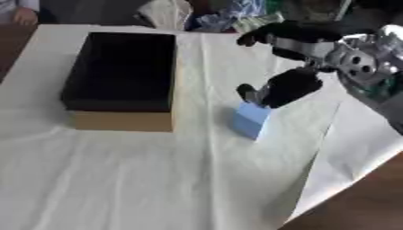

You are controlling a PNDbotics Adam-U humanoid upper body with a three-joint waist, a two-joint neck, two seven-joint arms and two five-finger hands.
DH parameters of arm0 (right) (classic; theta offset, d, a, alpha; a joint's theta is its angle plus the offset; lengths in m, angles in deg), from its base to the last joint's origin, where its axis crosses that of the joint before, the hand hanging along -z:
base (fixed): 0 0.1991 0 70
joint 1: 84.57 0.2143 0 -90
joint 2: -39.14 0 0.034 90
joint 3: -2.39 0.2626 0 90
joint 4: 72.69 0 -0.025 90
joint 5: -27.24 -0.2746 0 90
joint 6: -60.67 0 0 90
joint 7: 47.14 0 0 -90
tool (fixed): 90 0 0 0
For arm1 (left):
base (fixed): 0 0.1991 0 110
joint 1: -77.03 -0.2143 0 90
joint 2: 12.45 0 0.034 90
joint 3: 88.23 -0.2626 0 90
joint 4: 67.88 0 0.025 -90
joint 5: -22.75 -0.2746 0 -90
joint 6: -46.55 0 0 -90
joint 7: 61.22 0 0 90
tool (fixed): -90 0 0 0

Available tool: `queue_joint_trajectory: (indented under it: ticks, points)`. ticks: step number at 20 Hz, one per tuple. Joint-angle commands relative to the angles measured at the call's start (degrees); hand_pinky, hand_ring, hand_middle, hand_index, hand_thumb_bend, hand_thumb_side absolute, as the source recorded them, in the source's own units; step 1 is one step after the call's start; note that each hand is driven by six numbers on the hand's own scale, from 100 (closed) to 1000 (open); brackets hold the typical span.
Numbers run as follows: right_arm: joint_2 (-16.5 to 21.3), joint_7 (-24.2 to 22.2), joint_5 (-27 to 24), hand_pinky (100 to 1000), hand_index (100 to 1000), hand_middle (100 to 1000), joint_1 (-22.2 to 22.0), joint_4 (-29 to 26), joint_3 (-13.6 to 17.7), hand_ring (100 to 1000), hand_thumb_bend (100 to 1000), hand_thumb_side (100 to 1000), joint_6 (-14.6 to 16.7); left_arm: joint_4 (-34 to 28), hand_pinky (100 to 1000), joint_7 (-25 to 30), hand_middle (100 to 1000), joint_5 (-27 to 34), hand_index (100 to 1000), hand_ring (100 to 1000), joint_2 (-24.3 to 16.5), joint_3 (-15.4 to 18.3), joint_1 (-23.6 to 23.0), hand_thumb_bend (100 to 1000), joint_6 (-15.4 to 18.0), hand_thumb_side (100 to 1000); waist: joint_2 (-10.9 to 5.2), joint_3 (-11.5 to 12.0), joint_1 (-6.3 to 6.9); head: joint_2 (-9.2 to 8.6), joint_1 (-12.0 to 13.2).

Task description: Pick up objects on the table and place them in the box.

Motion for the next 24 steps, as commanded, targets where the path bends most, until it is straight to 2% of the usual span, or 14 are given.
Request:
queue_joint_trajectory:
  ticks: [1, 3, 6, 12, 17, 24]
  points:
    - [1.9, -11.4, -1.0, 975, 1000, 933, 0.1, -0.8, 0.1, 1000, 272, 253, -10.3, -1.1, 949, 0.3, 631, 0.1, 830, 650, -1.5, -0.1, 0.5, 100, 0.1, 461, -0.72, 0.1, 0.11, -0.49, -0.3]
    - [2.0, -11.8, -1.4, 976, 1000, 929, -0.6, -0.8, -0.3, 1000, 276, 211, -11.1, -1.1, 949, 0.3, 631, 0.1, 830, 650, -1.4, -0.2, 0.5, 100, 0.0, 463, -0.59, 0.1, 0.11, -0.54, -0.3]
    - [2.2, -11.2, -1.8, 980, 1000, 928, -1.6, -0.8, -0.4, 1000, 288, 203, -12.4, -1.1, 949, 0.4, 631, 0.2, 830, 650, -1.4, -0.2, 0.6, 100, 0.0, 463, -0.43, 0.1, 0.13, -0.56, -0.4]
    - [2.2, -9.6, -3.0, 983, 1000, 934, -3.7, -0.8, -1.3, 1000, 305, 256, -15.1, -1.1, 949, 0.5, 631, 0.2, 830, 650, -1.3, -0.3, 0.7, 100, 0.0, 463, -0.24, 0.3, 0.25, -0.69, -0.7]
    - [1.8, -9.3, -3.4, 983, 1000, 941, -4.3, -0.8, -2.3, 1000, 332, 336, -16.9, -1.1, 949, 0.6, 630, 0.3, 829, 650, -1.1, -0.3, 0.6, 100, 0.0, 463, -0.20, 0.4, 0.34, -0.85, -1.0]
    - [1.5, -10.5, 1.0, 982, 1000, 946, -5.3, -0.8, -3.7, 1000, 379, 373, -19.8, -1.1, 949, 0.8, 630, 0.3, 829, 650, -1.0, -0.4, 0.6, 100, -0.1, 465, 0.02, 0.8, 0.41, -1.03, -1.3]
